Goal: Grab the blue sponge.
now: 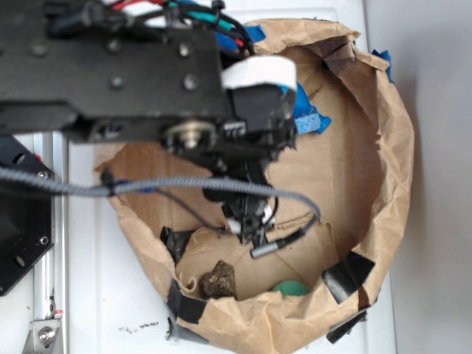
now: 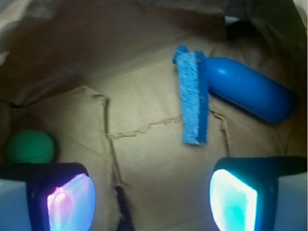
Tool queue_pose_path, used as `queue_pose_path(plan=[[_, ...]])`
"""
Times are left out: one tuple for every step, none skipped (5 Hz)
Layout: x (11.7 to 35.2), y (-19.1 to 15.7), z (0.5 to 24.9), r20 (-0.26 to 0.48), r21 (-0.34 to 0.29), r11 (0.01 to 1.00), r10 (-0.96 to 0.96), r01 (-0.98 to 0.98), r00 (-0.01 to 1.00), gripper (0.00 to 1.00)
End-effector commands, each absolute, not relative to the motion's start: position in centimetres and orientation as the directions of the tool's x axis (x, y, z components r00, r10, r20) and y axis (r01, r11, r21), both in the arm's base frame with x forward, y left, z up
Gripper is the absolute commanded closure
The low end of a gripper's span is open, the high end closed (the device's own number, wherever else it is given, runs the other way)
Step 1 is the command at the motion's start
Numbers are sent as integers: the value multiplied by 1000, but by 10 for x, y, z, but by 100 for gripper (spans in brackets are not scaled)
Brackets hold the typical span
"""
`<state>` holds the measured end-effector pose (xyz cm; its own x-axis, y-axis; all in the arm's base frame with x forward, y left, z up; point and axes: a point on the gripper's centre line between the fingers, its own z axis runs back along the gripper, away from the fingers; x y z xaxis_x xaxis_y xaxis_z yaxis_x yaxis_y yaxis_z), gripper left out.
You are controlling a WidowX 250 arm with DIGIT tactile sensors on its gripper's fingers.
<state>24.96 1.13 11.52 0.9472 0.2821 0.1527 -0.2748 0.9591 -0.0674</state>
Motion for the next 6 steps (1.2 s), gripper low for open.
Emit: queue_pose_path(plan=[[255,19,127,191,-75,954,300,-291,935,0],[255,19,127,191,-75,954,300,-291,935,0],[255,19,127,191,-75,954,300,-291,935,0],[266,25,117,222,-43,952,304,-302,926,0],[272,28,110,232,-30,955,295,-296,927,0],[279,33,102,237,-5,954,292,-299,927,0]])
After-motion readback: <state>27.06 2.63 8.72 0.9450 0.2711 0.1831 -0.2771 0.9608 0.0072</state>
